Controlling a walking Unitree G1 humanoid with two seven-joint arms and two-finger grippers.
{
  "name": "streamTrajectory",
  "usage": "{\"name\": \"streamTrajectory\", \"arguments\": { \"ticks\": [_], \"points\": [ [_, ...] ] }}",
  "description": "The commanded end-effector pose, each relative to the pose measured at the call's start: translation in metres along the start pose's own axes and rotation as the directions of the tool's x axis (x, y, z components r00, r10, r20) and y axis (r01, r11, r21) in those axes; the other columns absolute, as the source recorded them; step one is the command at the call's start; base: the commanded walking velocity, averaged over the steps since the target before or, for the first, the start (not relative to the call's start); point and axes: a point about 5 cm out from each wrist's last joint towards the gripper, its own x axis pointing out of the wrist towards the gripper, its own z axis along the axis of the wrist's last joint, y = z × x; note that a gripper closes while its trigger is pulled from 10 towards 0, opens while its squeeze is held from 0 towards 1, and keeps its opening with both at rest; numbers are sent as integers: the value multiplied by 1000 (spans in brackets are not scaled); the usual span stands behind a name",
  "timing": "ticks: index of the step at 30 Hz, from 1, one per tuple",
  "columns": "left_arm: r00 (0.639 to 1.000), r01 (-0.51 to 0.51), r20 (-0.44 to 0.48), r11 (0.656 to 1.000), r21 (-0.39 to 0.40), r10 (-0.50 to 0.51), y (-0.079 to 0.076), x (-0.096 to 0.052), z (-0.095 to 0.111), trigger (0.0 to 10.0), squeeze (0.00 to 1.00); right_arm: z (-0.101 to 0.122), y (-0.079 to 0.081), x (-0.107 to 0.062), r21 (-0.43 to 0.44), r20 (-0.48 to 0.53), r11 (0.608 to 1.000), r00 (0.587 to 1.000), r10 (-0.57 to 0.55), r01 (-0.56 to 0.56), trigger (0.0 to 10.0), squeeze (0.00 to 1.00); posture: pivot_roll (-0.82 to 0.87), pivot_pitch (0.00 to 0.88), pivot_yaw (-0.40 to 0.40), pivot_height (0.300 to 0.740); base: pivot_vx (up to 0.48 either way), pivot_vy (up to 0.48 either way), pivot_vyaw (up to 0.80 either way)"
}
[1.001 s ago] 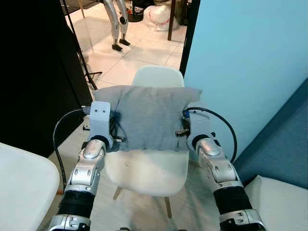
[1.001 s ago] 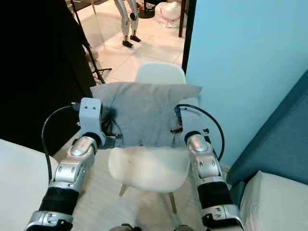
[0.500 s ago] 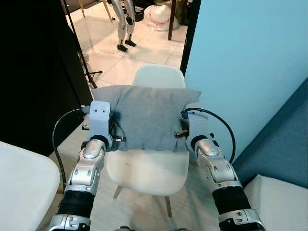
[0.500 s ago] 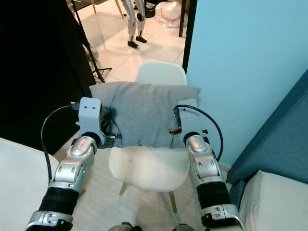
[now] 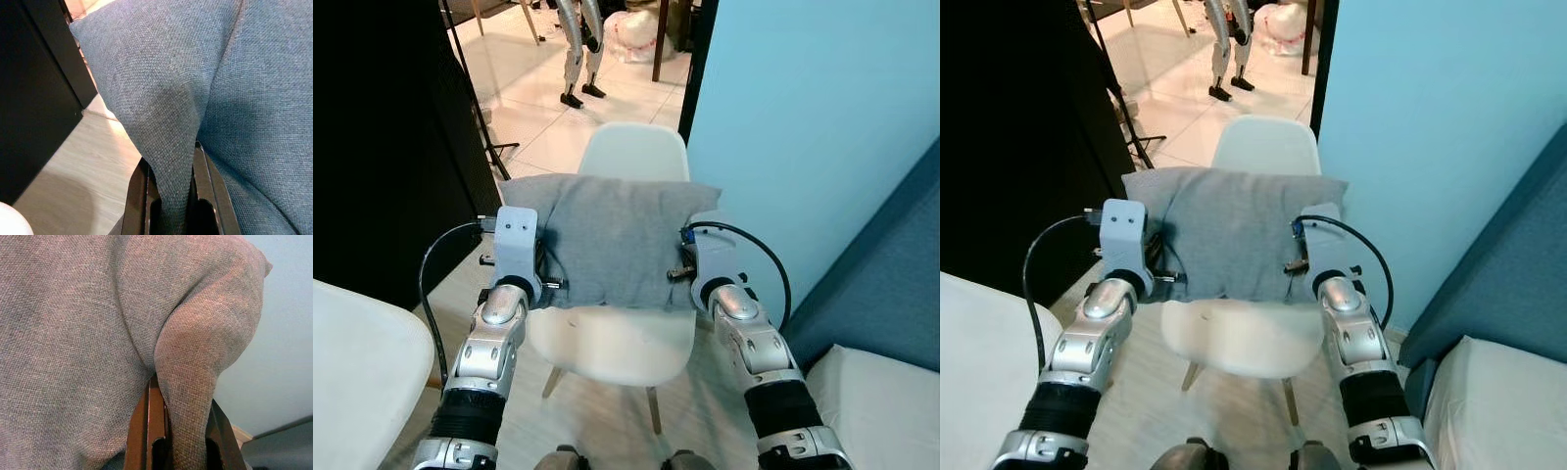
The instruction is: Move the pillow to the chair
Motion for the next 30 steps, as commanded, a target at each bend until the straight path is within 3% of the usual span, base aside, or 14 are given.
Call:
{"name": "streamTrajectory", "arguments": {
  "ticks": [1,9,30],
  "points": [
    [998,43,43,999,13,-44,-12,-1,7,10000,0,13,18,2,-23,63,997,995,71,-70,10000,0,22,113,13,647,0,0,0],
    [998,41,38,999,14,-41,-11,-1,5,10000,0,10,20,-1,42,48,994,994,97,-99,10000,0,22,120,15,632,0,0,0],
    [999,36,30,999,23,-36,-10,-2,4,10000,0,10,21,2,-22,38,995,995,96,-95,10000,0,26,124,14,627,0,0,0]
  ]
}}
